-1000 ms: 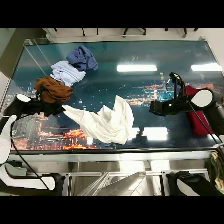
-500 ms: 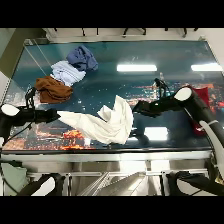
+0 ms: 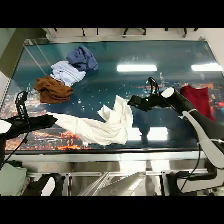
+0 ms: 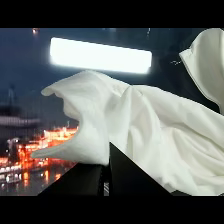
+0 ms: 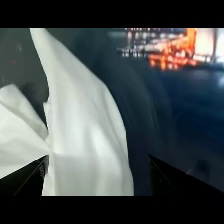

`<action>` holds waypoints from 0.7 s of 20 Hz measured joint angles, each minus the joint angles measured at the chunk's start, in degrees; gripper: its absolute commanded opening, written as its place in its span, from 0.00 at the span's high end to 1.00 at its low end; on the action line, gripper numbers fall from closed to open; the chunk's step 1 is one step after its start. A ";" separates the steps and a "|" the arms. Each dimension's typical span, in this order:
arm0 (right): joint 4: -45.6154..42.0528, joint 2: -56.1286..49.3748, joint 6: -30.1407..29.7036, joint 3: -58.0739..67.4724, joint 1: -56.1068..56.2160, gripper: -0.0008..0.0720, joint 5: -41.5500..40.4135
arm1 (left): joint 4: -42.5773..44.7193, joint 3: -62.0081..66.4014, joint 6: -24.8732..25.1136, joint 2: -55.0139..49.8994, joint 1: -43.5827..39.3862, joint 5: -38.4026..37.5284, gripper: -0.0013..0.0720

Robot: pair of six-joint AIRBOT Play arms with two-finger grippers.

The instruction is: Fold the shirts.

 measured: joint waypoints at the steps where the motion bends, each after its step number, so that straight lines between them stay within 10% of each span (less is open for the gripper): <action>1: 0.04 -1.57 -0.31 1.81 0.46 0.06 -0.90 | 0.00 -0.09 -0.17 0.46 0.00 -0.04 0.97; 6: 0.98 -9.79 -0.57 11.98 3.63 0.08 -2.89 | 0.00 -0.26 -0.98 1.44 0.00 -0.28 0.97; 10: 1.31 -15.37 1.14 17.42 5.46 0.28 -3.34 | 0.00 -0.26 -1.09 1.62 0.00 -0.37 0.97; 11: 1.53 -16.31 1.36 18.05 5.62 0.43 -3.37 | 0.00 -0.26 -1.09 1.64 0.00 -0.37 0.97; 12: 1.73 -17.11 1.68 18.49 5.77 0.80 -3.34 | 0.00 -0.26 -1.11 1.64 0.00 -0.37 0.97; 14: 2.29 -18.08 2.12 19.12 5.90 0.96 -3.02 | -0.02 -0.26 -1.38 1.64 0.00 -0.39 0.97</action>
